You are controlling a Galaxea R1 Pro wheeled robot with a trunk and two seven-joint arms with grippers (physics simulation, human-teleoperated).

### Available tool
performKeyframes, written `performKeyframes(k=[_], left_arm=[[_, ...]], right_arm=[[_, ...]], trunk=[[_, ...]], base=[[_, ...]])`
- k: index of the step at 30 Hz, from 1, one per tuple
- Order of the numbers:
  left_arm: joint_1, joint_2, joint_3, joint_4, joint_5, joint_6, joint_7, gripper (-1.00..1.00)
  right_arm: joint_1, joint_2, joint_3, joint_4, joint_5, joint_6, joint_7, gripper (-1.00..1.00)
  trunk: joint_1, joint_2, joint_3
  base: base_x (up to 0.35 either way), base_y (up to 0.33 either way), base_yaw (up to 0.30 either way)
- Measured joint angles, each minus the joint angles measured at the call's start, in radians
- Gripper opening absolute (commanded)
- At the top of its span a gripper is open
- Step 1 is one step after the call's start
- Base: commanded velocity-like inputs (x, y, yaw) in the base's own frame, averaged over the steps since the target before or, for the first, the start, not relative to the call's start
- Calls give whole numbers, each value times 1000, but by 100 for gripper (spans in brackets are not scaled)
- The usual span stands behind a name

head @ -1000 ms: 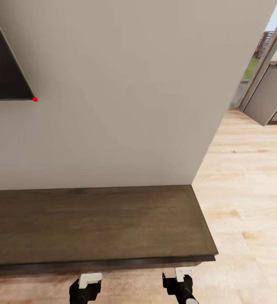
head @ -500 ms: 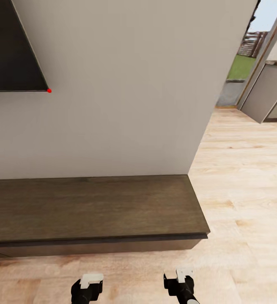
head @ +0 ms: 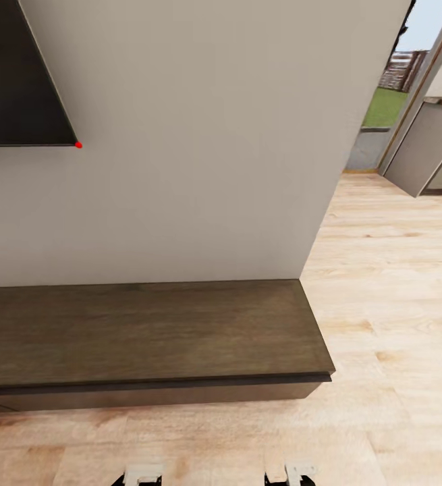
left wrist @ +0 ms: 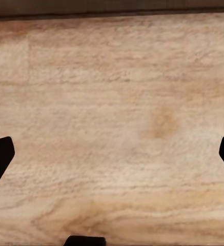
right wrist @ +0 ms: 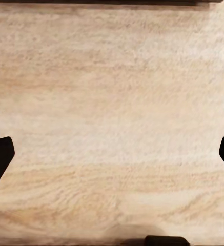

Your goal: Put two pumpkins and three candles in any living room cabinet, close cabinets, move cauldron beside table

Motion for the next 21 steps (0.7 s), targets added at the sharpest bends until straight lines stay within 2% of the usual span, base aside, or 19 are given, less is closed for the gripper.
performKeyframes(k=[6,21], left_arm=[[32,0,0,2,0,2,1,100],[34,7,1,2,1,2,2,100]], right_arm=[[16,-3,0,1,-1,5,-1,100],[17,-11,0,2,-2,12,-1,100]], trunk=[[0,0,0],[0,0,0]], base=[[0,0,0],[0,0,0]])
